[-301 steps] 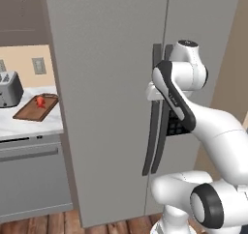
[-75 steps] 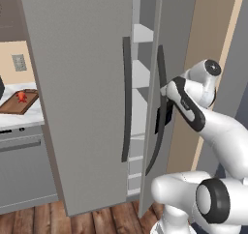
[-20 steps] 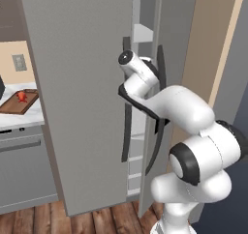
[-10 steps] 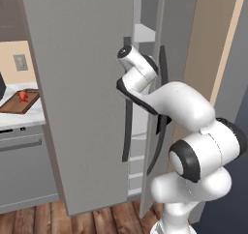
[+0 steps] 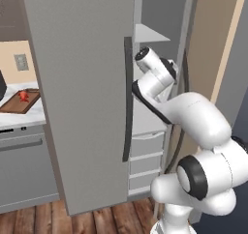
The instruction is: Retrieve a lemon from the fridge and place it on the cutting board with the fish.
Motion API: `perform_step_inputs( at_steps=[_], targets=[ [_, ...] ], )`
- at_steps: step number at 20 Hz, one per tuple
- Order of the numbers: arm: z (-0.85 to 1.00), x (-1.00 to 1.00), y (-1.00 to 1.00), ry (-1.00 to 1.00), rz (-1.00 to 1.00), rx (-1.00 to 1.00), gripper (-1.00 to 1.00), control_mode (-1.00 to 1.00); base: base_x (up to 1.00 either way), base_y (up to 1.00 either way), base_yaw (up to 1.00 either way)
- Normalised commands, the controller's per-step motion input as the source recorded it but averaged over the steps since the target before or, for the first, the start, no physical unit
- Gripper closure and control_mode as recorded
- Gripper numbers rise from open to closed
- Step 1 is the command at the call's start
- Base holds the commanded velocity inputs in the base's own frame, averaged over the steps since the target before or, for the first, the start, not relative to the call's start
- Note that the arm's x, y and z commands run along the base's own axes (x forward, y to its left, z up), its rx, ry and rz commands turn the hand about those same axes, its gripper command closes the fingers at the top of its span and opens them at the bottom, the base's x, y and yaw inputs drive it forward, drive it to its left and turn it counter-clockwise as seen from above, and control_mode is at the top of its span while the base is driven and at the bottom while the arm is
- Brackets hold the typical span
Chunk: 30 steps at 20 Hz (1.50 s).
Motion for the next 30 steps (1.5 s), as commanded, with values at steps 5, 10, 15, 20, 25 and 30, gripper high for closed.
perform_step_inputs(
  at_steps=[5,10,15,20,25,30],
  targets=[
    [-0.06,-0.25,-1.0,0.05,-0.14,0.0,-1.0,-1.0,0.0,0.0,0.0],
    [0.05,-0.2,-0.56,0.03,-0.03,-0.07,-1.0,-1.0,0.0,0.0,0.0],
    [0.27,-0.5,0.3,-0.02,0.0,-0.15,-1.0,-1.0,0.0,0.0,0.0],
    [0.49,-0.56,0.8,-0.01,-0.06,-0.3,-1.0,-1.0,0.0,0.0,0.0],
    [0.22,0.05,0.4,0.0,-0.02,-0.34,-1.0,-1.0,0.0,0.0,0.0],
    [0.04,0.43,0.24,0.05,-0.05,-0.34,-1.0,-1.0,0.0,0.0,0.0]
  ],
)
